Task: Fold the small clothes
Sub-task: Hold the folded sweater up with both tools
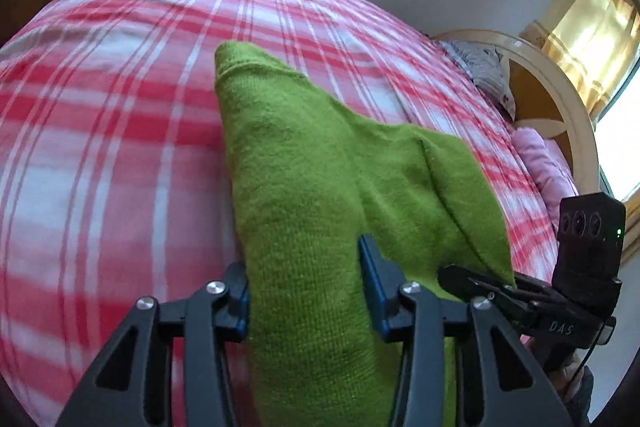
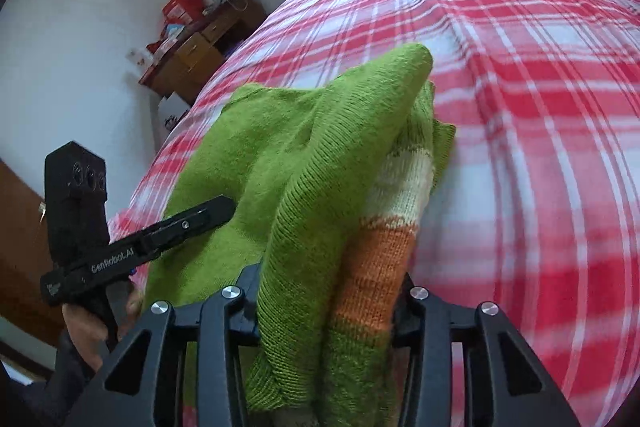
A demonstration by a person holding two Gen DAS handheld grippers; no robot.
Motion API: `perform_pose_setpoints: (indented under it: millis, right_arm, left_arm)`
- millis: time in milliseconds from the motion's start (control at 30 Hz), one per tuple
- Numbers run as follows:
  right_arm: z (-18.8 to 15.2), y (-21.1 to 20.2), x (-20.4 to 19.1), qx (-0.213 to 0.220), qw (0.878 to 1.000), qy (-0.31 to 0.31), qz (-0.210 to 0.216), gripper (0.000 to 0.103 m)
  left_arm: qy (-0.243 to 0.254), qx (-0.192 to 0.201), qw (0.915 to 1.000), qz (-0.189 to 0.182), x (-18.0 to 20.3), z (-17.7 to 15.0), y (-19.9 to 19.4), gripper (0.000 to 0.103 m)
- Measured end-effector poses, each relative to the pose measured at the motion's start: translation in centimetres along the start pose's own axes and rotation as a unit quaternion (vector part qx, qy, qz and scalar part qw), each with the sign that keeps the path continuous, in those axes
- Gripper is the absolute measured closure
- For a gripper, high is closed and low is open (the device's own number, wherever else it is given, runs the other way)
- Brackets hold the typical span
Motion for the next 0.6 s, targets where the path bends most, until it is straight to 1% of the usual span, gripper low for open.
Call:
perform_pose_setpoints:
  millis: [133, 200, 233, 300, 333, 400, 433, 533, 600]
  right_arm:
    - [-4.1, -1.7, -2.9, -0.016, 1.0, -0.017, 0.017, 0.06]
    - [-5.9, -2.2, -4.0, -0.019, 0.999, -0.028, 0.022, 0.06]
    - [-6.3, -2.4, -4.2, -0.016, 0.999, -0.034, 0.019, 0.057]
    - [-6.6, -2.5, -4.1, -0.005, 0.999, -0.036, 0.008, 0.053]
    - [-6.5, -2.5, -3.8, 0.0, 1.0, -0.027, 0.003, 0.048]
    - [-6.1, -2.5, -2.8, 0.01, 1.0, -0.005, -0.009, 0.039]
    - [-5.9, -2.3, -2.4, 0.014, 1.0, -0.002, -0.016, 0.033]
    - [-5.5, -1.9, -1.7, 0.037, 0.999, 0.005, -0.01, 0.033]
    - [-5.7, -1.8, -2.0, 0.048, 0.999, -0.005, -0.02, 0.033]
  left_arm:
    - [0.009, -0.012, 0.9998, 0.01, -0.4, -4.0, -2.7, 0.058]
    - [0.013, -0.012, 0.9998, 0.013, -0.6, -5.0, -3.2, 0.056]
    - [0.017, -0.008, 0.9997, 0.015, -0.6, -4.7, -2.9, 0.055]
    - [0.021, 0.001, 0.9993, 0.03, -0.7, -4.4, -2.8, 0.046]
    - [0.019, 0.005, 0.9991, 0.038, -0.7, -4.1, -2.5, 0.043]
    - [0.021, 0.011, 0.9981, 0.058, -0.7, -3.7, -1.9, 0.029]
    - [0.02, 0.014, 0.9974, 0.067, -0.7, -3.5, -1.6, 0.028]
    - [0.021, 0.023, 0.9973, 0.067, -0.4, -3.4, -1.2, 0.031]
    - [0.026, 0.03, 0.9965, 0.073, -0.3, -3.4, -1.1, 0.032]
Point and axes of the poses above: each gripper's, at about its wrist camera, not at the fingertips, and y roughly the way its jaws point, x to its right, z to its top, the point moved 6 cm from there along y, roughly the way its jaws point, and after that the axes turned 11 degrees about -y, right-handed, at the moved point
